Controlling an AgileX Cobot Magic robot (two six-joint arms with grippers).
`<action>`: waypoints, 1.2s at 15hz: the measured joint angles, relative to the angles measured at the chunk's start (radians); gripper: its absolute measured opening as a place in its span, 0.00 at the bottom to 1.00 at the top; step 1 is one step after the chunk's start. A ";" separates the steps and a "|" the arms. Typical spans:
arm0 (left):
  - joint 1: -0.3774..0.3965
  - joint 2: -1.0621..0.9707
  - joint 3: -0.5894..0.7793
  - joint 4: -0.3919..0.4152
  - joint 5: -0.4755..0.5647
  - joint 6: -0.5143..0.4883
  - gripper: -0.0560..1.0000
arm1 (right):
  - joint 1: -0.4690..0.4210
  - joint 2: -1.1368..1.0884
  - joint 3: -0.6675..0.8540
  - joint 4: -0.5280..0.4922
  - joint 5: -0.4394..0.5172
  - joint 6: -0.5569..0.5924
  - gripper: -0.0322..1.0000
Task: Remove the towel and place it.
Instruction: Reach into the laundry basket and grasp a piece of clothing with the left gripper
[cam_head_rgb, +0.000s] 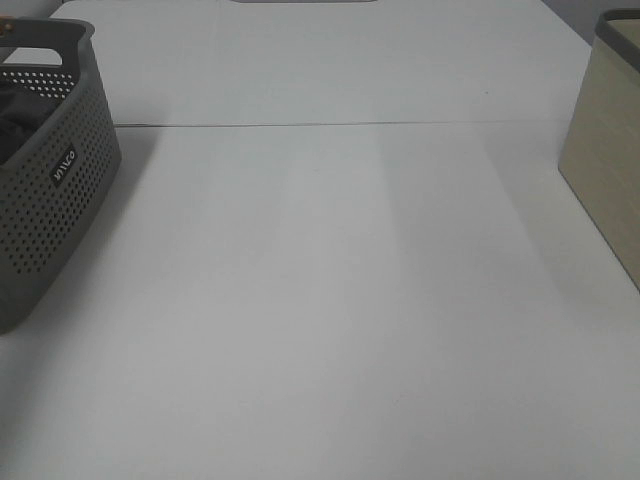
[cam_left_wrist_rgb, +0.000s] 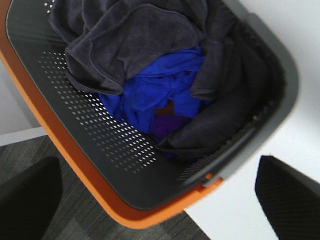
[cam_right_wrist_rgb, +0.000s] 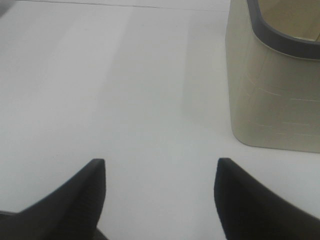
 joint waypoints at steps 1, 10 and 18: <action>0.000 0.111 -0.091 0.023 0.001 0.014 0.99 | 0.000 0.000 0.000 0.000 0.000 0.000 0.63; 0.000 0.790 -0.526 0.125 -0.066 0.193 0.99 | 0.000 0.000 0.000 0.000 0.000 0.000 0.63; -0.027 0.884 -0.537 0.136 -0.124 0.234 0.68 | 0.000 0.000 0.000 0.000 0.000 0.000 0.63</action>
